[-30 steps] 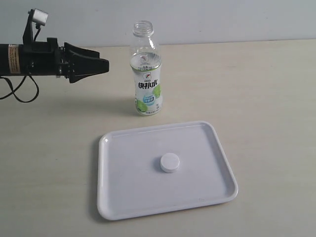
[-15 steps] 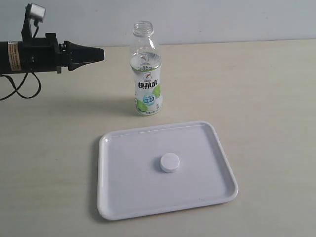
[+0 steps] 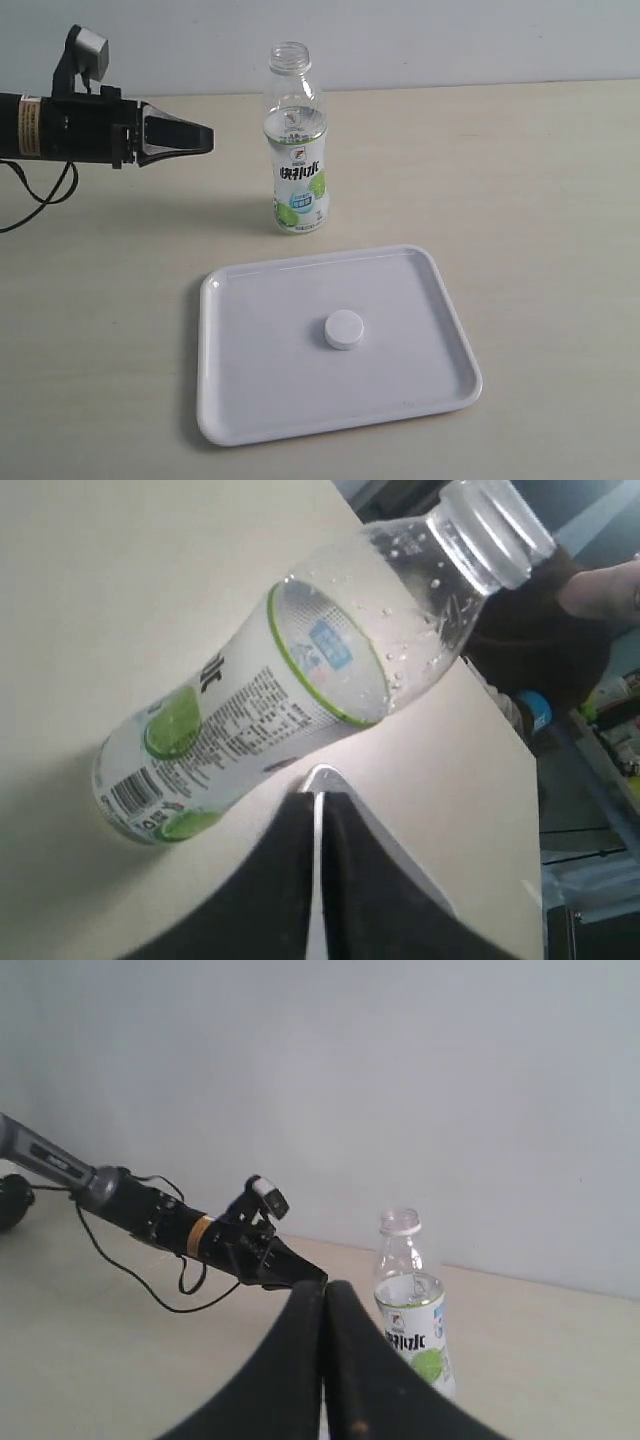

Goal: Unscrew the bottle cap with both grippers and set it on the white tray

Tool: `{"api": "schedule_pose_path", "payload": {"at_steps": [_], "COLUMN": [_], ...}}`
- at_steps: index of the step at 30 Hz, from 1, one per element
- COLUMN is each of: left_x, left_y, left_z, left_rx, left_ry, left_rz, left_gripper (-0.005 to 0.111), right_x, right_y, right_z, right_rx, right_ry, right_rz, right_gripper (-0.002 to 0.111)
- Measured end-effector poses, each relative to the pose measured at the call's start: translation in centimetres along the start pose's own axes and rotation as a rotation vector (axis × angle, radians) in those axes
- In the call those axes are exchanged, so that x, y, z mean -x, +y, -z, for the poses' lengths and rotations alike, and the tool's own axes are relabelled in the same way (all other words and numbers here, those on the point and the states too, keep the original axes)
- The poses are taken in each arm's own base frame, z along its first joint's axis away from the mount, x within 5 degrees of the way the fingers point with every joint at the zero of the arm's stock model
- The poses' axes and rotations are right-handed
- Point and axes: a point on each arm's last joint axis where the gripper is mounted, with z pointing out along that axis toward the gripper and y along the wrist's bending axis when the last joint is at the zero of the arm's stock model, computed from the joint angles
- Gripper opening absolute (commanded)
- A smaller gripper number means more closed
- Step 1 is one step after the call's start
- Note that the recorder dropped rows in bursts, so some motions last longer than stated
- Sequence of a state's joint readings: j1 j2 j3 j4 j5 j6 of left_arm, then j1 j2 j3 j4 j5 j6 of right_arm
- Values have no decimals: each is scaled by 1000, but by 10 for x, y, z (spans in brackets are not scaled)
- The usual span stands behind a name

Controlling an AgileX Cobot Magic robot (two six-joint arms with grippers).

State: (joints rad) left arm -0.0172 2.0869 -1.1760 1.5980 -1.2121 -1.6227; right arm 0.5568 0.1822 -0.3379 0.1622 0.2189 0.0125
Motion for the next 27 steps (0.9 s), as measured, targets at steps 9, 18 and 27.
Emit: {"api": "schedule_pose_path", "payload": {"at_steps": [9,18,27], "left_x": [-15,-13,-34], "left_y": [-5,-52,-143], "left_z": [4,31,62], "left_rx": [9,25,35], "left_ry": [129,42,-211], "left_rz": [-11,-136,-368], "left_gripper": [0,0,0], "right_x": [-71,-95,-98], "right_y": [-18,-22,-22], "right_z": [-25,-22,-21], "right_rx": [-65,-78,-73], "right_ry": [52,170,207], "right_rz": [10,8,40], "right_gripper": [0,0,0]}}
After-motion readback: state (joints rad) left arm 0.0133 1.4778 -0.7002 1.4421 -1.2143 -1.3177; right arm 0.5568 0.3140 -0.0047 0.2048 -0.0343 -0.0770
